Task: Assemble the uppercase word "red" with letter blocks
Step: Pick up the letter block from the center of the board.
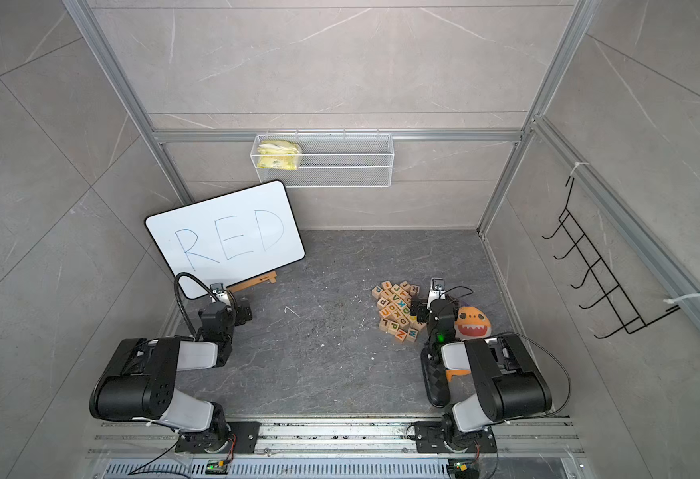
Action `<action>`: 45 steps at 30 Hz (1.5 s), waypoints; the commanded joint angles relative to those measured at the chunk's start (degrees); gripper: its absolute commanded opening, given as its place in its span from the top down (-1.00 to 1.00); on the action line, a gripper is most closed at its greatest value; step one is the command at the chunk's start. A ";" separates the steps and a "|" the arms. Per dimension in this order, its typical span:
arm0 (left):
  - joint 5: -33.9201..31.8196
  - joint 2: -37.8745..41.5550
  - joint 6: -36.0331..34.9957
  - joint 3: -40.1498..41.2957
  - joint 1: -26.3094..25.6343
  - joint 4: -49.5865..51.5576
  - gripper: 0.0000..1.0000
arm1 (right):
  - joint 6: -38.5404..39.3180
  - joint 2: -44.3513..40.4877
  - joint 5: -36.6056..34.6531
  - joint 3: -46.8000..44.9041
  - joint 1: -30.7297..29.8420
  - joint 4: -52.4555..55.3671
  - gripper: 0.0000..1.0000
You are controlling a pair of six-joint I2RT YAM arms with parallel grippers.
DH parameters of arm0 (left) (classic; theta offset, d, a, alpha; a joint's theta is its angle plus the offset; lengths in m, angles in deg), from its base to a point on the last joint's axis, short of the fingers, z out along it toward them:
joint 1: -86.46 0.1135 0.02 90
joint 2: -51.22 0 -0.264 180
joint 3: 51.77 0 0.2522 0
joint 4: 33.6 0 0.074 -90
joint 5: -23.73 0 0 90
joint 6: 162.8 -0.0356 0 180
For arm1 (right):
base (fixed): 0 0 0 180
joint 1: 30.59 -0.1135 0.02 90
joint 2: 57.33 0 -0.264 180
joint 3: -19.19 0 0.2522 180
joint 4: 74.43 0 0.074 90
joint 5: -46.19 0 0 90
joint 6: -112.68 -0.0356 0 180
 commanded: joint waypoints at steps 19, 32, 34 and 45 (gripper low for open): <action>0.03 0.23 -0.72 -0.68 0.32 -2.90 -1.00 | -0.81 -0.13 -0.85 1.11 -0.20 0.59 -1.00; 8.41 29.65 16.18 -7.60 -0.61 32.34 -0.99 | -28.55 -24.96 -23.88 13.67 -3.74 57.11 -1.00; 19.20 33.00 19.01 -3.84 -0.52 24.54 -1.00 | -34.48 -24.57 -24.55 17.71 -3.54 66.10 -1.00; 26.42 43.10 29.25 -8.98 -1.71 44.17 -0.87 | -33.83 -31.24 -9.67 23.48 -3.41 77.53 -1.00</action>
